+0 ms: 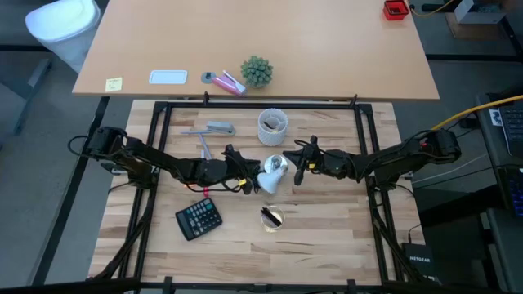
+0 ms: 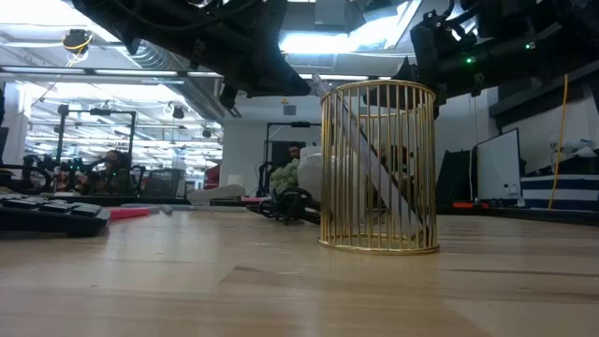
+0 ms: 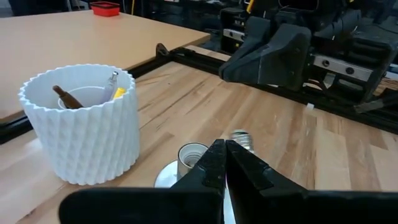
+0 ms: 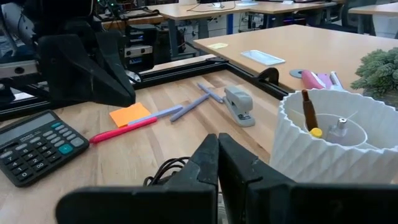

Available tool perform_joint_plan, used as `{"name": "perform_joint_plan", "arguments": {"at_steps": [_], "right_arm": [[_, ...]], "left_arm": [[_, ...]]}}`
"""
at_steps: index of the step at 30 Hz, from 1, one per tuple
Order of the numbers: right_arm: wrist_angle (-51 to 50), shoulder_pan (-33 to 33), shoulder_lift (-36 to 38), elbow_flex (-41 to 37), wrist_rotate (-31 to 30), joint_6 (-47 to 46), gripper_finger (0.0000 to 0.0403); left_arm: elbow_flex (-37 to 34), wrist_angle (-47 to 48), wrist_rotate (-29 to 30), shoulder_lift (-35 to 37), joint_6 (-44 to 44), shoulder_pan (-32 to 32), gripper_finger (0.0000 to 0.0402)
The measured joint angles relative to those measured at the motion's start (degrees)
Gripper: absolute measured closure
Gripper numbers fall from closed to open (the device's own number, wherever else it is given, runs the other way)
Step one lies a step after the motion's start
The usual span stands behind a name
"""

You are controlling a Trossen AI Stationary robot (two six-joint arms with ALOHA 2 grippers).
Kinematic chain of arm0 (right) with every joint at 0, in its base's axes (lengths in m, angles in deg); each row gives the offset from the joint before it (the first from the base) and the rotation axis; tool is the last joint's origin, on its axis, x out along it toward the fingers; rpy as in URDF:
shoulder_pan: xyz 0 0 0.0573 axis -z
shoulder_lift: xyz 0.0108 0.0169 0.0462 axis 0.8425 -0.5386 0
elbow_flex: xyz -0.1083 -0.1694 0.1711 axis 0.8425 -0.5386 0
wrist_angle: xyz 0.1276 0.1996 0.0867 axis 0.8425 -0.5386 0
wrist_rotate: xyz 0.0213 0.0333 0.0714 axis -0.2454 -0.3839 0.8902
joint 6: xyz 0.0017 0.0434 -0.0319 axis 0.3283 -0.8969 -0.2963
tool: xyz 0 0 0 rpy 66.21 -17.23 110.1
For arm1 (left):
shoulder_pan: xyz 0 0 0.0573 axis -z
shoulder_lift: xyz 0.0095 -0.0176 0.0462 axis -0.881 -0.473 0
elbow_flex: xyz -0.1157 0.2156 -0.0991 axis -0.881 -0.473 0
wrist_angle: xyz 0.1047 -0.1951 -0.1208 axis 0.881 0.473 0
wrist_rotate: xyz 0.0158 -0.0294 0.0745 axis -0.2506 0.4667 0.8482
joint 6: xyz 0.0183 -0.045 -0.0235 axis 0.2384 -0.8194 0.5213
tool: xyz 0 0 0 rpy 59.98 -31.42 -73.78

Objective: Screw lightbulb
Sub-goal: Remove the lightbulb from the lamp

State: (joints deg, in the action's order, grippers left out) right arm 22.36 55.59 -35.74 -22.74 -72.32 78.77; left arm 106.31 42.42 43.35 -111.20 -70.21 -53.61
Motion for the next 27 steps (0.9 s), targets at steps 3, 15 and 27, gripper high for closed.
{"name": "perform_joint_plan", "arguments": {"at_steps": [3, 15, 27], "right_arm": [[0.0, 0.0, 0.0, 0.0, 1.2, 0.0, 0.0397], [-13.8, -0.3, 7.2, 0.0, 41.7, -9.5, 0.0398], [-35.9, -9.1, 3.7, -0.2, 27.1, -11.4, 0.0398]], "left_arm": [[0.0, 0.0, 0.1, 0.0, 0.0, 0.0, 0.0399], [0.0, 0.1, 0.1, 0.0, 0.0, 0.1, 0.0399], [0.0, 0.0, 0.1, 0.0, 0.5, 0.1, 0.0399]]}}
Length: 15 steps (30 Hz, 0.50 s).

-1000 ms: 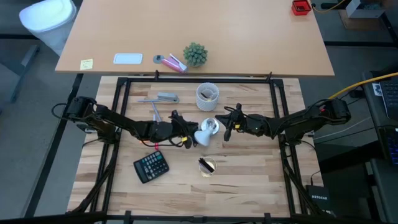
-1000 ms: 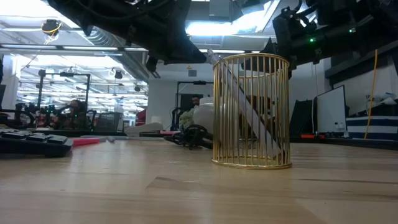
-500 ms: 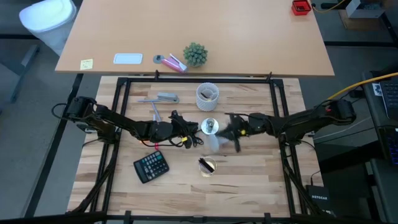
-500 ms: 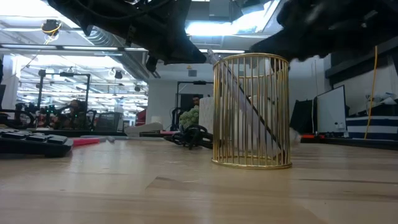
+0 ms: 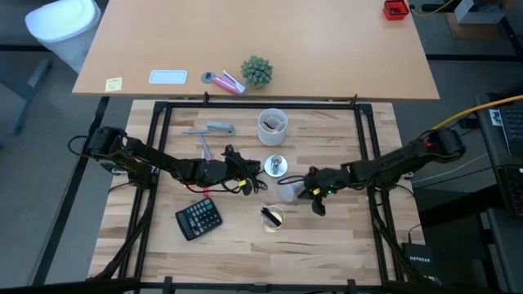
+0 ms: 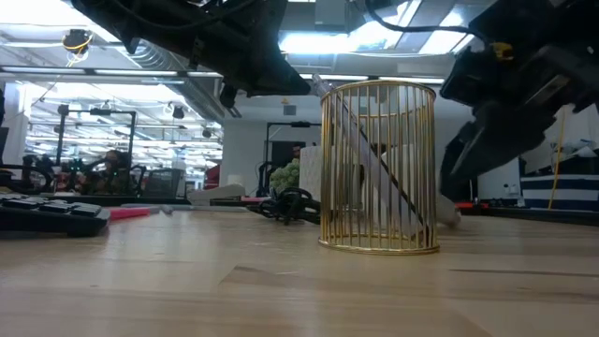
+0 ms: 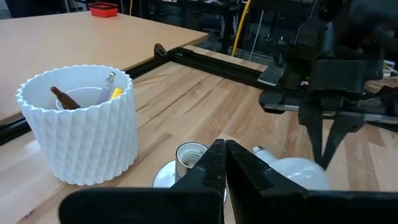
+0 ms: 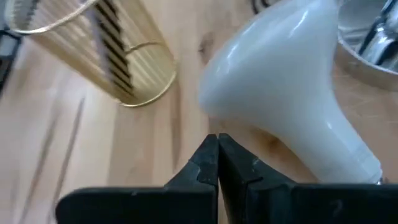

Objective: Screw lightbulb
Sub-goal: Remove the lightbulb from the lamp, then return to Home Position

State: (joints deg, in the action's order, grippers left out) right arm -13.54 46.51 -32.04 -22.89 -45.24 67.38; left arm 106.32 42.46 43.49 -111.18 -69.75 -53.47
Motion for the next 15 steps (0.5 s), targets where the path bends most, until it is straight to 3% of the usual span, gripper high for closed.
{"name": "perform_joint_plan", "arguments": {"at_steps": [7, 15], "right_arm": [[3.7, 0.0, -3.0, 0.0, -3.8, 1.0, 0.0398], [5.3, 0.1, -6.2, 0.0, -12.9, 1.1, 0.0398]], "left_arm": [[0.0, 0.0, 0.0, 0.0, 0.0, 0.0, 0.0399], [0.0, 0.0, 0.0, 0.0, 0.0, 0.0, 0.0399]]}}
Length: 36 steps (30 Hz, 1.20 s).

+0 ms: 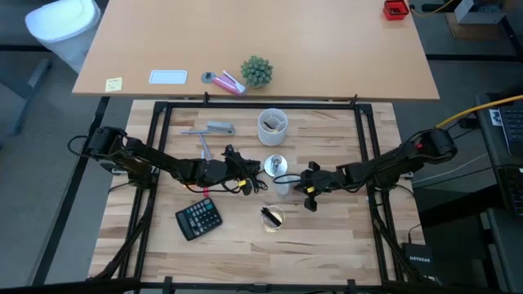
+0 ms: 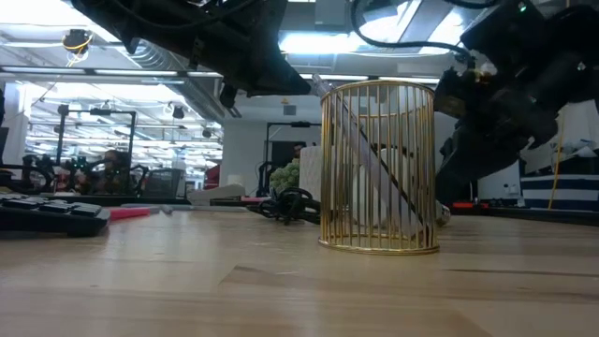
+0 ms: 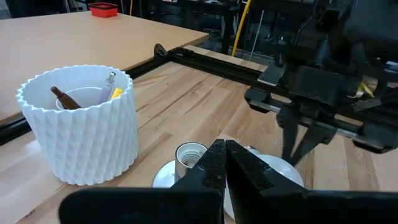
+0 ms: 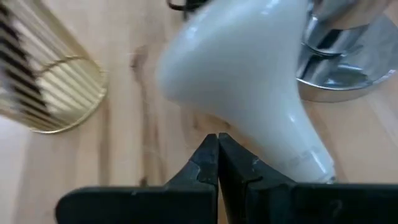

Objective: Screw lightbulb
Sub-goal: Return to Home Position

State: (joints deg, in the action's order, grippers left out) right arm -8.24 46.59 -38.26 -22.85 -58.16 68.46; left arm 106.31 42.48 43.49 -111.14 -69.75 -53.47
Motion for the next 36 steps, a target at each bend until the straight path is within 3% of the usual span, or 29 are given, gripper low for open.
{"name": "perform_joint_plan", "arguments": {"at_steps": [12, 17, 21, 28, 36], "right_arm": [[1.0, 0.0, -2.5, 0.4, -1.1, 0.0, 0.0398], [-0.9, 0.0, 0.4, 3.6, 4.6, 2.2, 0.0398], [-13.1, -0.1, 7.0, 9.1, 6.8, 6.7, 0.0397], [-42.0, 0.0, 18.8, 23.6, 4.0, 10.4, 0.0398], [-38.3, 0.0, 22.1, 31.6, 4.0, 10.4, 0.0397]], "left_arm": [[0.0, -0.2, 0.0, 0.0, 0.0, 0.0, 0.0399], [0.0, -2.8, 0.1, 1.7, 3.6, 0.6, 0.0399], [0.0, -2.9, 0.1, 7.8, 12.6, 2.2, 0.0399], [0.0, -1.8, 0.0, 22.1, 32.6, 6.2, 0.0399], [0.0, -1.8, 0.0, 31.1, 33.2, 8.1, 0.0399]]}}
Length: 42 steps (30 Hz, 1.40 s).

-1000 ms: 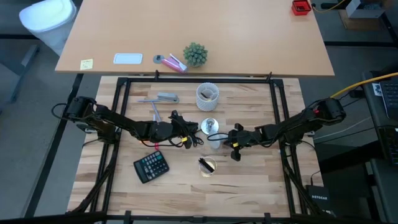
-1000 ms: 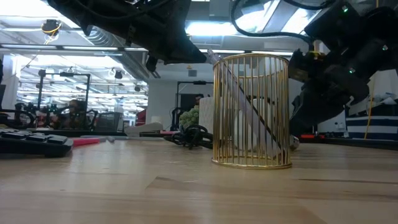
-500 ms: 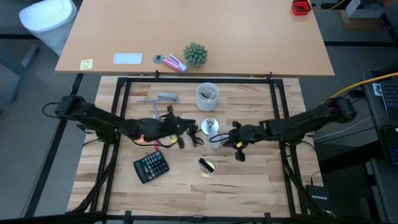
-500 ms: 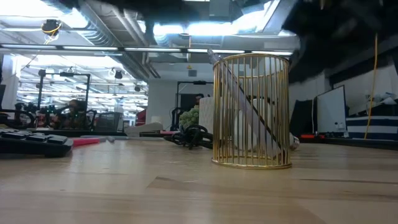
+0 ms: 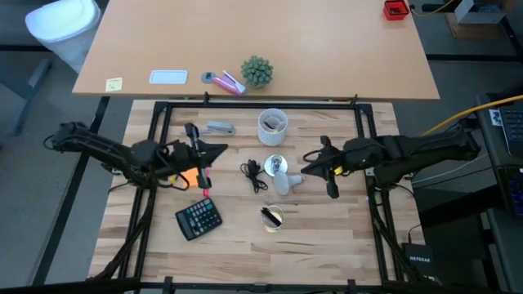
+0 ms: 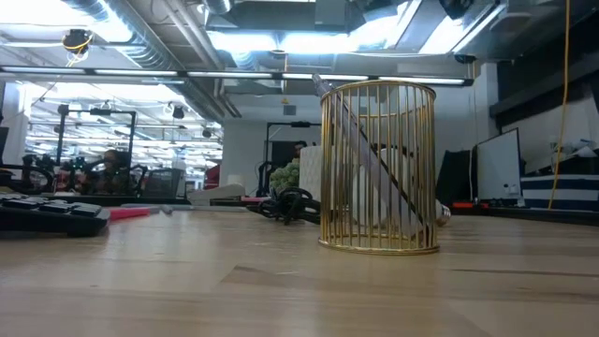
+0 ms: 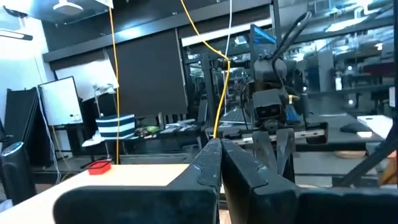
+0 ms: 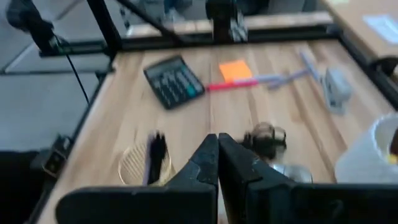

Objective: Screw lightbulb
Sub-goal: Return to Home Position

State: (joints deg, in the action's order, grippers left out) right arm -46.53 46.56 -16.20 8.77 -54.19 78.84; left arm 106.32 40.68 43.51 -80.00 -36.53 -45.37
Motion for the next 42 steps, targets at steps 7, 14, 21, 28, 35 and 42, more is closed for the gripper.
{"name": "perform_joint_plan", "arguments": {"at_steps": [7, 14, 21, 28, 35, 42], "right_arm": [[5.4, 0.0, -0.3, 4.4, -0.2, 4.4, 0.0397], [4.0, 0.0, -0.3, 10.6, -0.2, 4.5, 0.0398], [-8.9, 0.0, 1.9, 16.3, -0.3, 9.4, 0.0397], [-8.7, 0.0, 7.5, 7.5, -0.7, 10.4, 0.0397], [6.3, 0.0, 12.9, -10.5, -0.8, 8.4, 0.0397], [22.9, 0.0, 16.8, -26.2, -0.7, 1.7, 0.0397]], "left_arm": [[0.0, 0.2, 0.0, 2.8, 2.0, 0.0, 0.0399], [0.0, 4.2, 3.7, 6.4, 18.0, 0.2, 0.0399], [0.0, 28.6, 16.2, 11.2, 8.2, -2.3, 0.0399], [-3.2, 54.8, 16.3, 12.2, -22.3, -5.3, 0.0399], [-16.9, 44.6, 16.2, 12.2, -33.2, -4.4, 0.0399], [-29.9, 23.1, 9.2, 12.1, -35.8, -2.7, 0.0399]]}}
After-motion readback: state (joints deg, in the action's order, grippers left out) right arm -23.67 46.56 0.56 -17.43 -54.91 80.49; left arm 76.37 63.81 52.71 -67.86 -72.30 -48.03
